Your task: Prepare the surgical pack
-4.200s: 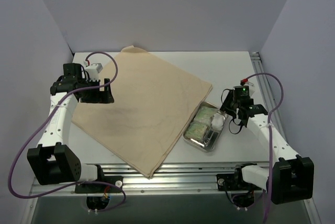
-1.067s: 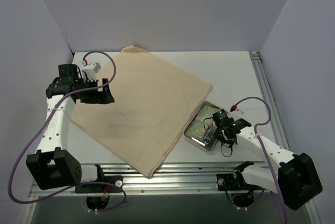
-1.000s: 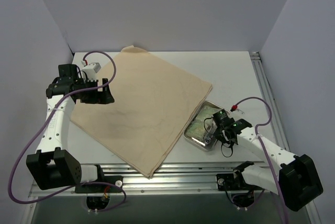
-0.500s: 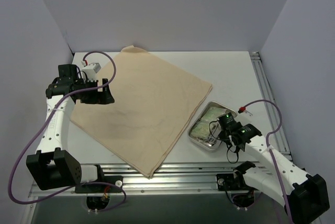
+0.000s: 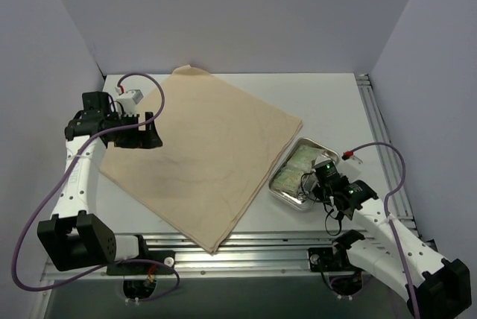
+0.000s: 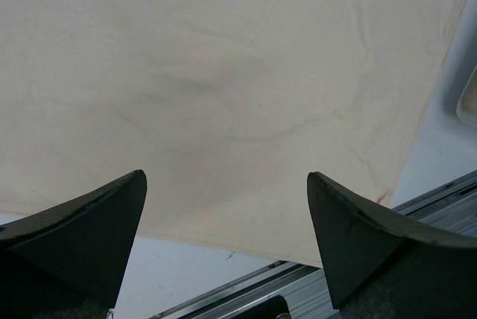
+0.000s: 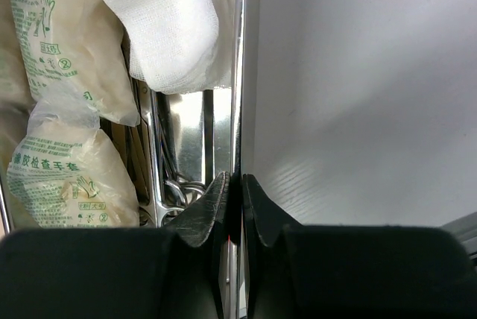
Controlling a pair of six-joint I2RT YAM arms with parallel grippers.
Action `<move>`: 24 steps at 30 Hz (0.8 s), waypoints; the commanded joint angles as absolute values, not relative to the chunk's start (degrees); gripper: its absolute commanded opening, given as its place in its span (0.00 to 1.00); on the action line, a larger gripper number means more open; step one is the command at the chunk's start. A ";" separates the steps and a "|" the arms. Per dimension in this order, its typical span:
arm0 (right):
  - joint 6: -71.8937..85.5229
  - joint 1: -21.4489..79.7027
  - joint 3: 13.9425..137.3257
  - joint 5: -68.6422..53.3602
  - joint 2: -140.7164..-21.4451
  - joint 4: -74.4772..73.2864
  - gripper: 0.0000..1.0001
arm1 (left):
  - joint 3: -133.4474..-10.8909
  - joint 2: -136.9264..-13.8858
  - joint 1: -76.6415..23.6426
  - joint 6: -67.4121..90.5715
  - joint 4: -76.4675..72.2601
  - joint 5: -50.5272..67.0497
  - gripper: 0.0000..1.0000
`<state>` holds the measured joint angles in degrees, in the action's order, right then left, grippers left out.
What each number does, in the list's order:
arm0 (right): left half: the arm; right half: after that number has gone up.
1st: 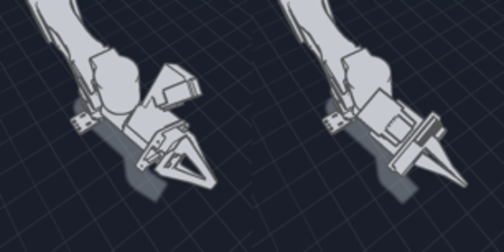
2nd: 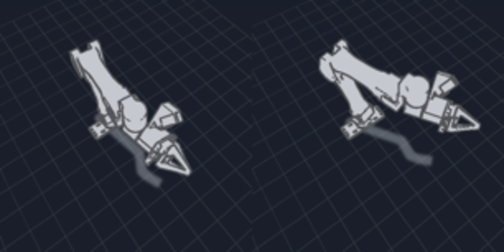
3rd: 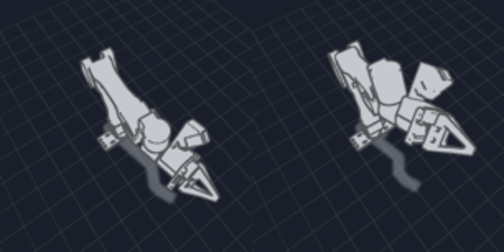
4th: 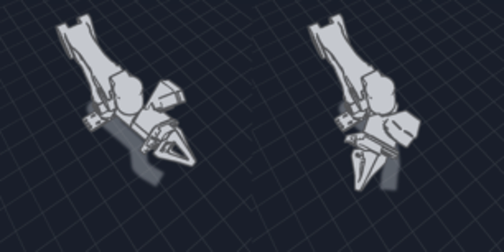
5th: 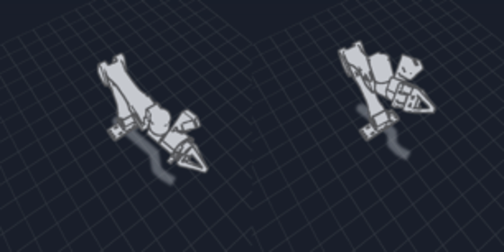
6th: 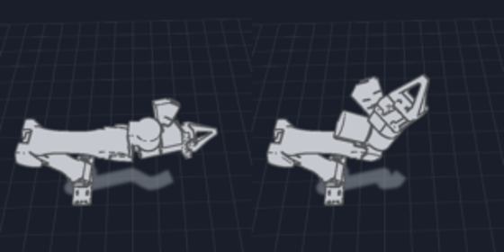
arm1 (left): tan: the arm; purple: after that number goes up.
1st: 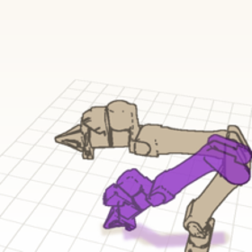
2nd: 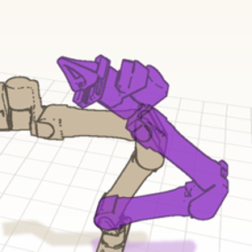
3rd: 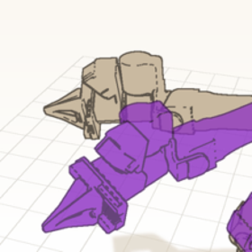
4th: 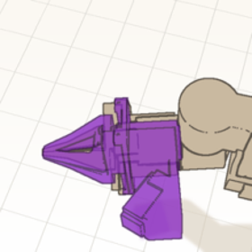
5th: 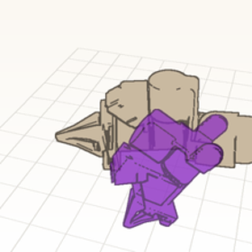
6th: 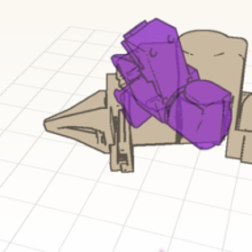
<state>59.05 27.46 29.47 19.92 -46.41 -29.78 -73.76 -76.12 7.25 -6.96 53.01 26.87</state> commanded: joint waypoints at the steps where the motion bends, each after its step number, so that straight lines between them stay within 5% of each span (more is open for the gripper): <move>1: 56.70 27.60 34.18 23.47 -48.59 -21.64 0.00 | -75.77 -75.41 7.65 -8.26 52.39 27.86 0.99; 24: 39.13 28.83 47.10 9.77 -79.77 7.20 0.00 | -72.60 -80.07 9.23 -9.40 49.83 23.03 1.00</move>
